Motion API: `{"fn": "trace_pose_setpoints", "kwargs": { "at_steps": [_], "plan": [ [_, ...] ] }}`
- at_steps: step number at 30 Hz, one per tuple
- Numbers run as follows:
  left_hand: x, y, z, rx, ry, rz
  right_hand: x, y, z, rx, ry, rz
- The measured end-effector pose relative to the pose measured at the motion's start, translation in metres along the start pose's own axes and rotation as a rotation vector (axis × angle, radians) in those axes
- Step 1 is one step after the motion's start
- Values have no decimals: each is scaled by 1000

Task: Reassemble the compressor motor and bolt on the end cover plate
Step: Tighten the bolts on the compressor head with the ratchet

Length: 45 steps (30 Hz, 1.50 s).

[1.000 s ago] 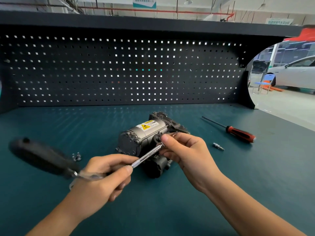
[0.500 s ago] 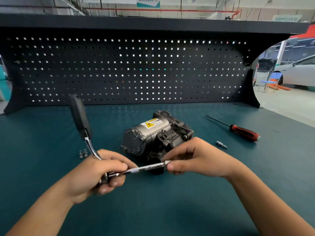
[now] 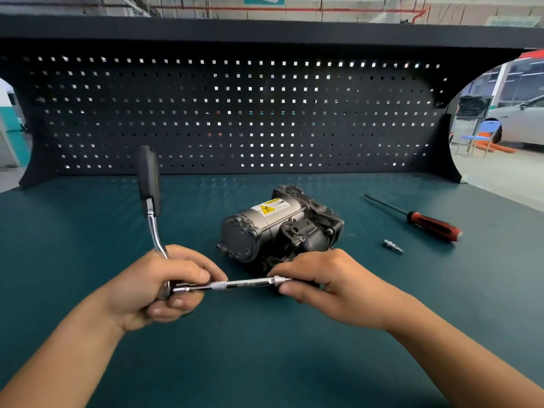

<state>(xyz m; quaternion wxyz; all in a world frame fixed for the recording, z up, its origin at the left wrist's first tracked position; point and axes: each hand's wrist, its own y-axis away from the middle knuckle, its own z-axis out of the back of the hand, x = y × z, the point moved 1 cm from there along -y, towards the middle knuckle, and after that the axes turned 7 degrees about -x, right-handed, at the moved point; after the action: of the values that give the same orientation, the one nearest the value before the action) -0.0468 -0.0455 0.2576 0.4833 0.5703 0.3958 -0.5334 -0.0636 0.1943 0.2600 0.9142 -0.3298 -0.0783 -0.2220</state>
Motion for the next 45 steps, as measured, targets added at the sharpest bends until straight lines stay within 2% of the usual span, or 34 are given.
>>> {"fn": "trace_pose_setpoints", "kwargs": {
  "at_steps": [5, 11, 14, 17, 22, 25, 30, 32, 35, 39, 42, 45],
  "plan": [
    [0, 1, -4, -5, -22, 18, 1, 1, -3, 45, -17, 2],
    [6, -2, -11, -25, 62, -51, 2, 0, 6, -87, -47, -14],
    [4, -3, -11, -21, -14, -80, 4, 1, 4, -36, -4, -6],
    [-1, -2, -12, -45, -129, -219, 3, 4, 2, 23, 24, 20],
    [-19, -2, -27, -307, -383, -593, -5, 5, 3, 76, 4, -51],
    [-43, -8, -35, -409, -431, -688, -12, 5, 9, 1, -70, -130],
    [-85, -27, -65, -320, -203, -759, -25, 2, 20, -324, -349, -328],
    [-98, -30, -79, -222, -158, -770, -28, 3, 24, -447, -402, -348],
    [-111, -33, -100, -95, -216, -733, -23, 4, 25, -445, -352, -274],
    [-119, -36, -120, -23, -225, -646, -18, 3, 27, -519, -501, -330],
    [-124, -38, -118, -54, -226, -590, -17, 3, 34, -459, -642, -359],
    [-129, -41, -111, -78, -212, -526, -20, 8, 48, -288, -849, -357]
  ]
}}
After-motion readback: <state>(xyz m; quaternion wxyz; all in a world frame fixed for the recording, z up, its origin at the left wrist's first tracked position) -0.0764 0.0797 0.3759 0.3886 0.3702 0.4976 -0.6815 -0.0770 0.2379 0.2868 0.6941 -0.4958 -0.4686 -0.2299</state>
